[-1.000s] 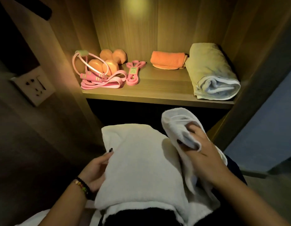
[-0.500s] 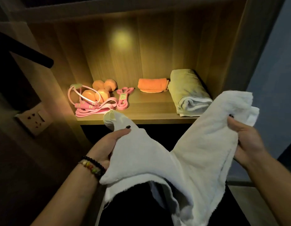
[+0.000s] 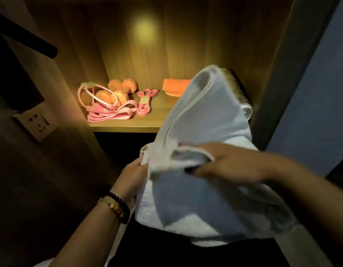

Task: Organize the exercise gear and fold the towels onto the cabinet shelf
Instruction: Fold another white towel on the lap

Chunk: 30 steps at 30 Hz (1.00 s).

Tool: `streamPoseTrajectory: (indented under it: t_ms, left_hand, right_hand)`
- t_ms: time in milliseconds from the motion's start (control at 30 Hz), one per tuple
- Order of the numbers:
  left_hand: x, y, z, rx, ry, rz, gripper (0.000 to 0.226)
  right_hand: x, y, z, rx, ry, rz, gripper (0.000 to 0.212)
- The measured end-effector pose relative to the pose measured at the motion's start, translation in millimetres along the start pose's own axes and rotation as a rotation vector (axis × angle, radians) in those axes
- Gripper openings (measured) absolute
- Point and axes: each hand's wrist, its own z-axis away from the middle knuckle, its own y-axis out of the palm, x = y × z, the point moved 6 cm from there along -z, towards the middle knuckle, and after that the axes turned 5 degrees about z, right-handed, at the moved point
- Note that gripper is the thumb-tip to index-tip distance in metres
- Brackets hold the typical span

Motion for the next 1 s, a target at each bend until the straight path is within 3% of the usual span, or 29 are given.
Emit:
streamPoseTrajectory:
  t_ms: [33,100,233,367,433,600,767,833,933,1000]
  left_hand:
    - [7.3,-5.6,1.6,-0.026,0.007,-0.018,0.020]
    - [24.1,-14.3,2.3,-0.023,-0.029,-0.013,0.021]
    - [44.3,-18.1,8.6,0.095,-0.152,0.184,0.033]
    - [32.7,-6.1,4.5,0.216,-0.114,0.105,0.028]
    - [25.9,-2.3,2.0,0.202,-0.088,0.112,0.026]
    - [27.2,0.5,3.0,0.236,-0.102,0.058,0.026]
    - [40.4,-14.4,-1.6,0.171,-0.176,0.020,0.042]
    - [46.2,-18.3,-6.1,0.144,-0.193,-0.054,0.040]
    - [56.1,-25.6,-16.8,0.076,-0.154,-0.131,0.063]
    - [56.8,-26.1,-19.6,0.025,-0.120,-0.191,0.079]
  right_hand:
    - [-7.4,37.5,-4.1,0.092,0.001,-0.002,0.044]
    - [-24.7,91.4,-5.5,0.104,0.016,-0.083,0.045]
    - [-49.6,113.6,-4.1,-0.064,0.036,-0.283,0.044]
    - [-49.5,94.9,-6.8,-0.347,0.018,-0.193,0.019]
    - [-42.2,81.5,-8.6,-0.412,0.002,-0.164,0.022]
    - [-21.8,88.5,-6.1,-0.300,-0.043,0.000,0.042]
    - [-15.5,138.5,-10.4,0.056,0.051,0.288,0.064]
    - [-12.0,144.2,-11.8,0.092,0.029,0.269,0.070]
    - [-27.1,130.5,-7.9,0.097,0.094,0.100,0.067]
    - [-48.2,113.1,-3.5,0.038,0.151,0.137,0.063]
